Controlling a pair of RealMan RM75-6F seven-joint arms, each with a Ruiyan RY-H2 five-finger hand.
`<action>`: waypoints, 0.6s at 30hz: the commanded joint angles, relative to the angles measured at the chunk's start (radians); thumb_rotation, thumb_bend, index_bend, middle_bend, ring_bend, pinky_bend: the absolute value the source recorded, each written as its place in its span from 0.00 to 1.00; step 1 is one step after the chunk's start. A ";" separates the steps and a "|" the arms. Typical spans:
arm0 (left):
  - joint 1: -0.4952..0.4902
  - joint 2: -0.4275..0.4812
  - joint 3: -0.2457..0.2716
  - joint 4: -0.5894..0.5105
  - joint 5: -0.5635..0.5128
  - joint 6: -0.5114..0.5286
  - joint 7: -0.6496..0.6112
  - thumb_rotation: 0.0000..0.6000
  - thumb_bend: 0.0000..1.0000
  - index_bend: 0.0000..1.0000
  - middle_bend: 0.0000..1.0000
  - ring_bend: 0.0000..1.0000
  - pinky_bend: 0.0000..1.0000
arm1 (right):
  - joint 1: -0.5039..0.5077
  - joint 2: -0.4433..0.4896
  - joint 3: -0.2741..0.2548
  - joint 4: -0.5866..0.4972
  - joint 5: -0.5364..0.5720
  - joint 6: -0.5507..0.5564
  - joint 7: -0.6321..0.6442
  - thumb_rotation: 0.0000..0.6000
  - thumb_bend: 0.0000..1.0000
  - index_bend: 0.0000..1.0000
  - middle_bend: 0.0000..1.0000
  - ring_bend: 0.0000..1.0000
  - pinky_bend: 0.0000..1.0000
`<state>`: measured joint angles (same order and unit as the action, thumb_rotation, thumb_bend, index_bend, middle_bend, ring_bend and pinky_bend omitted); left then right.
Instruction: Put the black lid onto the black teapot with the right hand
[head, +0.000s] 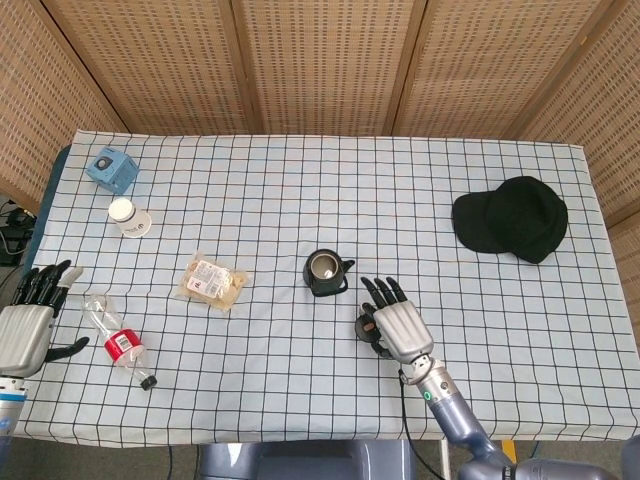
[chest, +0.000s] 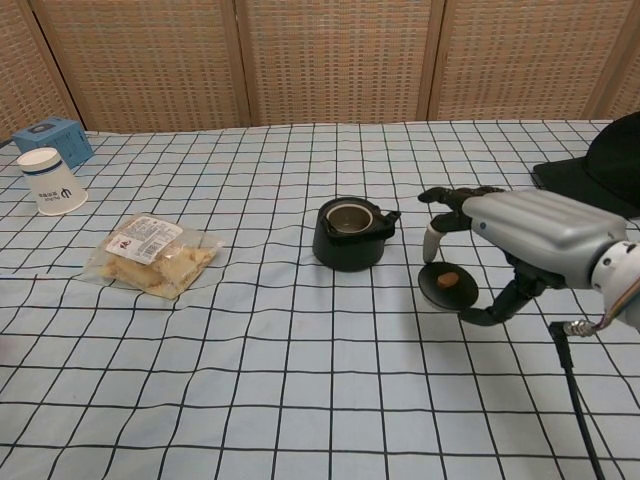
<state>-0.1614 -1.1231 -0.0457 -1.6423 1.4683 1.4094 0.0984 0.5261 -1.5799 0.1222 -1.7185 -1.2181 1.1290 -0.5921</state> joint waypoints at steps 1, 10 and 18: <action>-0.001 0.001 -0.001 0.001 -0.003 -0.002 -0.003 1.00 0.06 0.00 0.00 0.00 0.00 | 0.014 0.026 0.030 -0.037 0.005 0.013 -0.018 1.00 0.49 0.48 0.02 0.00 0.00; -0.007 0.002 -0.014 0.010 -0.030 -0.015 -0.007 1.00 0.06 0.00 0.00 0.00 0.00 | 0.100 0.029 0.119 -0.056 0.093 -0.020 -0.093 1.00 0.49 0.48 0.03 0.00 0.00; -0.009 -0.009 -0.020 0.015 -0.038 -0.008 0.031 1.00 0.06 0.00 0.00 0.00 0.00 | 0.198 -0.028 0.205 0.030 0.197 -0.073 -0.098 1.00 0.48 0.48 0.03 0.00 0.00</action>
<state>-0.1696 -1.1308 -0.0647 -1.6286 1.4319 1.4015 0.1283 0.7058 -1.5936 0.3106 -1.7061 -1.0393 1.0702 -0.6900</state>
